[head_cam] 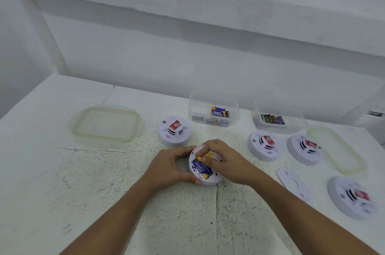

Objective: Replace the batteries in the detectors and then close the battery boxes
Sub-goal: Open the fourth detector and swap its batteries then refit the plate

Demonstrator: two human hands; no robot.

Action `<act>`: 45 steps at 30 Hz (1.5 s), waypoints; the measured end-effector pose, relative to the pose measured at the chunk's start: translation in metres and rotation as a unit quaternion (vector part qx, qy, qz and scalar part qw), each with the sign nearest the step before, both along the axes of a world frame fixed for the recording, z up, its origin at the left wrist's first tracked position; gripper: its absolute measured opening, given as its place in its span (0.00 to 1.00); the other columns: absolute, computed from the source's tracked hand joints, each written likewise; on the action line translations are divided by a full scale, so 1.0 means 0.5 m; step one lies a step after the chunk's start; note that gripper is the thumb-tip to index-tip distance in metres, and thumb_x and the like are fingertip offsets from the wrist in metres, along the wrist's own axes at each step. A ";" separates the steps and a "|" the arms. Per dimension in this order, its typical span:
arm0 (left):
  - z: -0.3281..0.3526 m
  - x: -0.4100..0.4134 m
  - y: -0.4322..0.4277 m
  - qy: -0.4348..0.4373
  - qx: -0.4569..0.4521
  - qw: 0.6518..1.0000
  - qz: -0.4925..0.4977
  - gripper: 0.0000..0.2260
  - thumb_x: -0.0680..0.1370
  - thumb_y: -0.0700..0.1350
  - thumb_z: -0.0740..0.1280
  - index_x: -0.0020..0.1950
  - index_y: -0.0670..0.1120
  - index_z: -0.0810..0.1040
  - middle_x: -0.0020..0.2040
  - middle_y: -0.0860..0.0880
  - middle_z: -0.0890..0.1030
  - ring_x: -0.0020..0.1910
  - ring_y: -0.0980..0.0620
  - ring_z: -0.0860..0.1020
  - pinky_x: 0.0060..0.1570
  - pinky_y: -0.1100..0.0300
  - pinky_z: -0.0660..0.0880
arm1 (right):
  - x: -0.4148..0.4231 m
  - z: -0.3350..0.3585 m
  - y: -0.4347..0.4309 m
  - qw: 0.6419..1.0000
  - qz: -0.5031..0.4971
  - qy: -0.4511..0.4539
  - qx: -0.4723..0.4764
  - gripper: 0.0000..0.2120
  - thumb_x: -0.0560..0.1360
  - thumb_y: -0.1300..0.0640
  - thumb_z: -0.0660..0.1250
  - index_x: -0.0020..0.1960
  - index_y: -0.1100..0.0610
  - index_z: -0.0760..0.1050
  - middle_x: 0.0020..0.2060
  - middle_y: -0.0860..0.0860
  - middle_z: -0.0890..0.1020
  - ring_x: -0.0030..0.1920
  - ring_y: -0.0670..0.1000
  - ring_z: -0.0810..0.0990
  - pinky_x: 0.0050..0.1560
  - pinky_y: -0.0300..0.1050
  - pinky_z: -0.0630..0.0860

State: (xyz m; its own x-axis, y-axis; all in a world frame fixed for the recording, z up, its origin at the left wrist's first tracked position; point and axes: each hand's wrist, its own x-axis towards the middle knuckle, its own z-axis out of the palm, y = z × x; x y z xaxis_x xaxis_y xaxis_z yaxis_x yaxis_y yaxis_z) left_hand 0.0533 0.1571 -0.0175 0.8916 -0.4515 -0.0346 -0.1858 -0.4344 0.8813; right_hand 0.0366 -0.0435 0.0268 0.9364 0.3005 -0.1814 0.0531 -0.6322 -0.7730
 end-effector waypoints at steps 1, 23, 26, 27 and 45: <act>-0.001 0.000 0.000 -0.002 0.000 1.000 -0.001 0.33 0.57 0.54 0.82 0.61 0.62 0.76 0.51 0.72 0.79 0.54 0.72 0.76 0.50 0.80 0.67 | 0.000 -0.005 -0.001 1.000 -0.004 -0.003 0.009 0.06 0.78 0.53 0.64 0.53 0.45 0.76 0.57 0.44 0.73 0.58 0.41 0.73 0.52 0.34 0.76; -0.009 0.005 0.001 -0.008 0.009 1.000 -0.011 0.34 0.58 0.58 0.81 0.62 0.64 0.75 0.51 0.73 0.79 0.54 0.72 0.75 0.50 0.81 0.66 | 0.009 -0.001 0.006 0.991 -0.076 0.086 0.061 0.15 0.73 0.54 0.71 0.55 0.44 0.69 0.53 0.47 0.79 0.48 0.48 0.82 0.41 0.40 0.80; -0.008 0.005 0.000 -0.008 0.007 1.000 -0.008 0.35 0.58 0.58 0.81 0.63 0.61 0.76 0.53 0.70 0.80 0.55 0.72 0.75 0.52 0.78 0.67 | 0.015 0.002 0.010 0.989 -0.097 0.109 0.020 0.21 0.72 0.52 0.72 0.62 0.45 0.69 0.53 0.46 0.80 0.48 0.46 0.81 0.46 0.41 0.80; -0.008 0.005 -0.001 -0.007 0.006 1.000 -0.008 0.35 0.58 0.58 0.81 0.64 0.60 0.76 0.53 0.69 0.80 0.55 0.72 0.75 0.53 0.77 0.68 | 0.017 0.001 0.010 0.988 -0.104 0.113 0.016 0.21 0.71 0.52 0.73 0.62 0.46 0.70 0.52 0.46 0.80 0.48 0.45 0.81 0.46 0.41 0.80; -0.005 0.004 -0.002 -0.013 0.008 1.000 -0.011 0.35 0.59 0.58 0.80 0.65 0.60 0.75 0.54 0.66 0.81 0.55 0.70 0.76 0.55 0.73 0.70 | 0.002 -0.029 0.008 0.989 -0.127 0.059 0.044 0.20 0.71 0.52 0.71 0.61 0.40 0.71 0.57 0.48 0.77 0.54 0.48 0.79 0.52 0.47 0.81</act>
State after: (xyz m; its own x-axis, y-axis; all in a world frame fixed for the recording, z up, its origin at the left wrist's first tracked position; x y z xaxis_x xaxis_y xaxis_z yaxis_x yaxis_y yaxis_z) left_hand 0.0554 0.1561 -0.0202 0.8820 -0.4708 -0.0191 -0.2179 -0.4435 0.8694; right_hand 0.0374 -0.0397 0.0124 0.9573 0.0773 -0.2784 -0.1935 -0.5441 -0.8164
